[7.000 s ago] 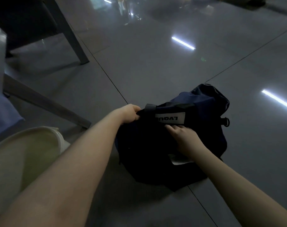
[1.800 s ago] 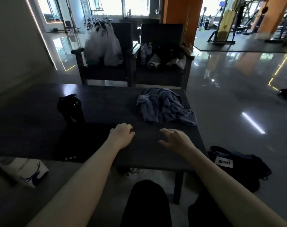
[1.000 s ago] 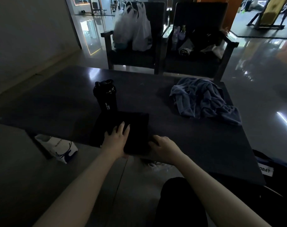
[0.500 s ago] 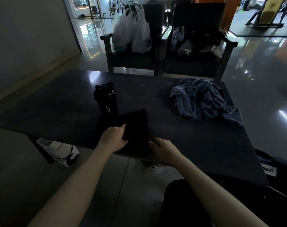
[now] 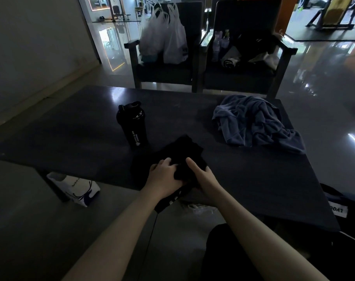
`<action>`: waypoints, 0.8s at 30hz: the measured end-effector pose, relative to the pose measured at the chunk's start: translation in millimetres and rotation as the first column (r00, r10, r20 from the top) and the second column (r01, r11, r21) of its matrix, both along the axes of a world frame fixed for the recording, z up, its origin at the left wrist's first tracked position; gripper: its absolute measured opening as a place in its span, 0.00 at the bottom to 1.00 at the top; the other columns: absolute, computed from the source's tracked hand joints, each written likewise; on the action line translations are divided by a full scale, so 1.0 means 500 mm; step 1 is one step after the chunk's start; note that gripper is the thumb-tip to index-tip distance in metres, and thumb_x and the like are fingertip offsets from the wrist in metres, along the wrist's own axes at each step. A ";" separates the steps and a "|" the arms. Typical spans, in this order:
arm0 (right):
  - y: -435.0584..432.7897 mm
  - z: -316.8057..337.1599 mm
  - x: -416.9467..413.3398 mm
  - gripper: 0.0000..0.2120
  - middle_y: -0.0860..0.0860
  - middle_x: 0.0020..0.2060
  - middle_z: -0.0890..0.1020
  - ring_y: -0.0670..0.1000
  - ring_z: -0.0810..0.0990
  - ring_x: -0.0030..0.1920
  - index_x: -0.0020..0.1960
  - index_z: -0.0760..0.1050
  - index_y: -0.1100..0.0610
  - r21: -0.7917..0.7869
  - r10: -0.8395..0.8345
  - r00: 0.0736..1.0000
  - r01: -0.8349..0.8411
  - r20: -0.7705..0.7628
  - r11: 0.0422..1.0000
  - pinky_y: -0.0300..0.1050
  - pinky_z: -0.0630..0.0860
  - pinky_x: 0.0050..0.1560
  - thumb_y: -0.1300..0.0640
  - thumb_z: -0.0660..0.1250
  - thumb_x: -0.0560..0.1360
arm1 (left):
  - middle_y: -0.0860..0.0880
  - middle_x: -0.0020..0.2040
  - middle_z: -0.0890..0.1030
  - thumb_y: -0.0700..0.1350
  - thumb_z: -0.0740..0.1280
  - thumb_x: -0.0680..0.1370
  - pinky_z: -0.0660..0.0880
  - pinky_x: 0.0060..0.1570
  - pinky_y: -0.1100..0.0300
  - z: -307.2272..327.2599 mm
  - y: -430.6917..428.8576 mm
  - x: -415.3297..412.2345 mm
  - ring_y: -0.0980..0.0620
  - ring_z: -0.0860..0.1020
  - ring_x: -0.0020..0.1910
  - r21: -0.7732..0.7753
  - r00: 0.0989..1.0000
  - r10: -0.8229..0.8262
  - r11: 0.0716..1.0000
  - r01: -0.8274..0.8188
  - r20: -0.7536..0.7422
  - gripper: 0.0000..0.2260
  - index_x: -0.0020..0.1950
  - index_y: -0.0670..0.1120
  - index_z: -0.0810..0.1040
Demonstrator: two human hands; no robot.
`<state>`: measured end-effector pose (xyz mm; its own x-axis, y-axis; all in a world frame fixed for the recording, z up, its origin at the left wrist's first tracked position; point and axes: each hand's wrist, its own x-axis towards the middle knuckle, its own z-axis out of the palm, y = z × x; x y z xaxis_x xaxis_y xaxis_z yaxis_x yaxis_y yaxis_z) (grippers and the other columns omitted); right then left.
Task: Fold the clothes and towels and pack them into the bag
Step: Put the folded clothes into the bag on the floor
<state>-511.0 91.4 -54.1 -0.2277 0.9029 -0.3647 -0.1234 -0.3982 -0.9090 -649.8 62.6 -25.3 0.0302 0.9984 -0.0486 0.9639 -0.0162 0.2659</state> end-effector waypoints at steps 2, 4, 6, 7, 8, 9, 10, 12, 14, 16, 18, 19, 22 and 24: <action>0.004 -0.004 -0.011 0.38 0.51 0.54 0.82 0.50 0.82 0.53 0.65 0.73 0.55 -0.006 -0.052 0.998 0.052 0.018 0.999 0.48 0.80 0.55 0.39 0.77 0.60 | 0.48 0.70 0.64 0.61 0.60 0.77 0.52 0.72 0.51 -0.003 -0.007 -0.009 0.47 0.58 0.72 -0.066 1.000 -0.015 0.998 0.014 -0.009 0.23 0.70 0.57 0.69; 0.011 -0.006 -0.024 0.49 0.51 0.54 0.82 0.50 0.83 0.52 0.65 0.72 0.55 -0.022 -0.088 0.995 0.089 0.055 0.996 0.49 0.81 0.53 0.34 0.79 0.50 | 0.48 0.75 0.54 0.62 0.57 0.78 0.44 0.74 0.49 -0.005 -0.012 -0.017 0.47 0.47 0.76 -0.122 0.999 -0.033 0.992 0.028 -0.037 0.24 0.73 0.59 0.63; 0.021 -0.011 -0.037 0.55 0.52 0.54 0.82 0.51 0.83 0.51 0.65 0.71 0.56 -0.025 -0.103 0.988 0.107 0.116 0.994 0.49 0.81 0.50 0.32 0.80 0.44 | 0.47 0.77 0.49 0.63 0.55 0.78 0.41 0.74 0.47 -0.009 -0.012 -0.023 0.46 0.42 0.76 -0.181 0.997 -0.055 0.983 0.043 -0.059 0.26 0.76 0.60 0.58; 0.025 -0.008 -0.041 0.56 0.52 0.54 0.82 0.52 0.82 0.51 0.65 0.71 0.56 -0.032 -0.106 0.983 0.112 0.150 0.993 0.49 0.81 0.50 0.32 0.80 0.43 | 0.47 0.78 0.48 0.63 0.55 0.78 0.40 0.74 0.47 -0.011 -0.011 -0.026 0.45 0.42 0.77 -0.200 0.995 -0.068 0.978 0.053 -0.067 0.27 0.76 0.59 0.56; 0.027 -0.002 -0.044 0.54 0.52 0.54 0.81 0.52 0.82 0.52 0.65 0.70 0.57 -0.037 -0.114 0.978 0.122 0.177 0.992 0.49 0.81 0.50 0.34 0.80 0.45 | 0.47 0.78 0.48 0.63 0.54 0.78 0.41 0.75 0.47 -0.013 -0.010 -0.029 0.45 0.43 0.77 -0.207 0.994 -0.082 0.976 0.065 -0.073 0.27 0.76 0.59 0.55; 0.026 0.007 -0.046 0.49 0.53 0.55 0.81 0.53 0.81 0.52 0.65 0.70 0.58 -0.033 -0.135 0.971 0.144 0.199 0.989 0.47 0.81 0.50 0.38 0.81 0.50 | 0.47 0.78 0.49 0.63 0.54 0.79 0.42 0.75 0.47 -0.013 -0.010 -0.031 0.46 0.44 0.77 -0.205 0.993 -0.094 0.976 0.077 -0.076 0.27 0.77 0.59 0.55; 0.025 0.015 -0.046 0.42 0.54 0.55 0.80 0.53 0.80 0.54 0.65 0.70 0.58 -0.025 -0.163 0.962 0.172 0.220 0.985 0.46 0.79 0.51 0.44 0.80 0.57 | 0.48 0.78 0.50 0.62 0.54 0.79 0.42 0.75 0.48 -0.012 -0.012 -0.035 0.47 0.45 0.77 -0.201 0.992 -0.107 0.975 0.090 -0.072 0.26 0.77 0.59 0.55; 0.028 0.018 -0.042 0.32 0.55 0.57 0.79 0.54 0.78 0.56 0.65 0.70 0.59 0.003 -0.211 0.941 0.218 0.264 0.976 0.45 0.77 0.53 0.52 0.77 0.65 | 0.51 0.78 0.52 0.58 0.54 0.81 0.43 0.75 0.51 -0.006 -0.018 -0.041 0.50 0.47 0.77 -0.193 0.990 -0.134 0.973 0.124 -0.036 0.24 0.77 0.58 0.56; 0.027 0.031 -0.033 0.28 0.55 0.57 0.78 0.54 0.77 0.57 0.65 0.71 0.59 0.057 -0.231 0.929 0.224 0.289 0.973 0.45 0.75 0.54 0.55 0.75 0.67 | 0.55 0.77 0.55 0.53 0.55 0.82 0.46 0.75 0.52 0.001 -0.021 -0.051 0.52 0.50 0.77 -0.150 0.989 -0.133 0.978 0.143 0.071 0.22 0.76 0.57 0.59; 0.026 0.051 -0.019 0.26 0.54 0.56 0.79 0.53 0.77 0.55 0.63 0.72 0.58 0.130 -0.228 0.924 0.197 0.308 0.972 0.44 0.74 0.52 0.57 0.74 0.67 | 0.55 0.76 0.59 0.50 0.56 0.82 0.52 0.74 0.52 0.007 -0.017 -0.061 0.53 0.55 0.76 -0.078 0.974 -0.081 0.992 0.099 0.213 0.21 0.76 0.55 0.61; 0.028 0.075 0.003 0.23 0.53 0.54 0.79 0.51 0.77 0.51 0.60 0.72 0.57 0.185 -0.218 0.921 0.165 0.323 0.969 0.44 0.73 0.50 0.58 0.74 0.67 | 0.55 0.77 0.57 0.49 0.58 0.81 0.54 0.74 0.51 0.015 -0.011 -0.064 0.53 0.55 0.76 -0.021 0.960 -0.022 0.999 0.029 0.278 0.22 0.76 0.53 0.61; 0.029 0.088 0.016 0.22 0.53 0.53 0.79 0.51 0.77 0.50 0.59 0.73 0.56 0.208 -0.219 0.921 0.157 0.322 0.966 0.43 0.73 0.49 0.58 0.74 0.67 | 0.55 0.77 0.56 0.49 0.58 0.81 0.54 0.74 0.50 0.021 -0.010 -0.059 0.53 0.55 0.76 -0.002 0.961 -0.015 1.000 0.016 0.276 0.23 0.76 0.53 0.60; 0.030 0.132 0.062 0.21 0.51 0.50 0.80 0.51 0.78 0.50 0.55 0.73 0.54 0.285 -0.237 0.912 0.142 0.334 0.948 0.44 0.75 0.49 0.60 0.75 0.65 | 0.55 0.78 0.53 0.49 0.60 0.81 0.58 0.73 0.52 0.038 -0.006 -0.025 0.53 0.56 0.76 0.038 0.953 -0.074 0.997 0.066 0.295 0.25 0.77 0.53 0.58; 0.029 0.164 0.099 0.23 0.51 0.51 0.80 0.51 0.79 0.51 0.57 0.74 0.54 0.321 -0.251 0.906 0.138 0.341 0.937 0.46 0.77 0.52 0.60 0.76 0.65 | 0.54 0.78 0.54 0.48 0.61 0.81 0.60 0.72 0.58 0.049 0.002 0.010 0.53 0.60 0.74 0.083 0.939 -0.119 0.992 0.097 0.322 0.26 0.77 0.52 0.58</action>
